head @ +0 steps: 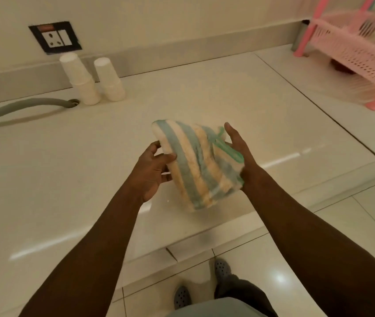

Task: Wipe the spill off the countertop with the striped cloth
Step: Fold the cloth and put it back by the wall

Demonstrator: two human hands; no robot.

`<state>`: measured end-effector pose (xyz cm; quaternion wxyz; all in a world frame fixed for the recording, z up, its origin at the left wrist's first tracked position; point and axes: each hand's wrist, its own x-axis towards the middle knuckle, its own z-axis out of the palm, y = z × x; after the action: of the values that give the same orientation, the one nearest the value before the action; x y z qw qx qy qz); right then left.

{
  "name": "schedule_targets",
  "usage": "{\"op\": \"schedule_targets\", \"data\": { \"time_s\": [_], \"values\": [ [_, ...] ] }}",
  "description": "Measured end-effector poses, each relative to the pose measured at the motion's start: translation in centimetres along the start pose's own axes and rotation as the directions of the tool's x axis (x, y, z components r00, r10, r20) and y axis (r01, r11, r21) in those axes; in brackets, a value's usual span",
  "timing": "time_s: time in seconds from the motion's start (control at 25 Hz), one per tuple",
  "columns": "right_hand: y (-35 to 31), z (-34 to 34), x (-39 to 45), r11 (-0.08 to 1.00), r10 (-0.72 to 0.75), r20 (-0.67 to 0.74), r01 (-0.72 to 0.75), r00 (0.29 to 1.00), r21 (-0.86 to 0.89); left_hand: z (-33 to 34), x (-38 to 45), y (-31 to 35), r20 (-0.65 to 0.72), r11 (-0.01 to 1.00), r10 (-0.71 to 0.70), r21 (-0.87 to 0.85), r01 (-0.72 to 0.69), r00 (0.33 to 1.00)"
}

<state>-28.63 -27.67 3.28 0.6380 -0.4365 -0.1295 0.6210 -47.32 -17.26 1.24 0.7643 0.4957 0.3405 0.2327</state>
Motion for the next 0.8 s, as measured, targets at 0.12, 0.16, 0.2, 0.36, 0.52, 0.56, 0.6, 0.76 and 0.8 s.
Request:
{"op": "schedule_targets", "data": {
  "time_s": [0.12,0.16,0.2,0.36,0.52,0.56,0.6,0.76,0.8],
  "values": [
    [-2.8,-3.6,1.3,0.976,-0.007,-0.075,-0.01,0.997,-0.218,1.2,2.8,1.6,0.006,0.992,0.042,0.115,-0.042,0.999],
    [-4.1,-4.6,1.9,0.954,-0.026,-0.084,0.0,0.996,-0.298,1.7,3.8,2.3,0.024,0.989,0.055,0.136,-0.057,0.998],
    [-5.3,-5.5,2.6,0.939,-0.051,-0.061,0.027,0.997,-0.344,2.2,4.8,2.9,0.045,0.984,0.077,0.156,-0.083,0.996],
    [-10.9,-8.6,6.2,0.919,-0.1,0.056,0.114,0.993,-0.376,4.9,9.9,5.4,0.036,0.951,0.227,0.208,-0.229,0.973],
    [-15.8,-10.9,10.3,0.915,-0.157,-0.011,0.141,0.988,-0.379,7.5,15.5,7.3,-0.029,0.947,0.256,0.206,-0.245,0.966],
    [-16.8,-11.5,11.2,0.919,-0.157,-0.008,0.143,0.988,-0.368,8.1,16.7,7.6,-0.033,0.952,0.249,0.19,-0.239,0.968],
    [-17.7,-11.9,12.1,0.919,-0.15,0.006,0.142,0.989,-0.367,8.6,17.8,7.9,-0.03,0.957,0.241,0.172,-0.233,0.97],
    [-21.7,-14.0,14.8,0.964,-0.029,0.178,0.074,0.984,-0.254,9.9,22.4,9.2,-0.111,0.985,0.158,0.09,-0.148,0.981],
    [-22.6,-14.5,15.4,0.98,-0.012,0.2,0.051,0.98,-0.191,10.0,23.5,9.6,-0.128,0.991,0.132,0.054,-0.126,0.983]
  ]
}}
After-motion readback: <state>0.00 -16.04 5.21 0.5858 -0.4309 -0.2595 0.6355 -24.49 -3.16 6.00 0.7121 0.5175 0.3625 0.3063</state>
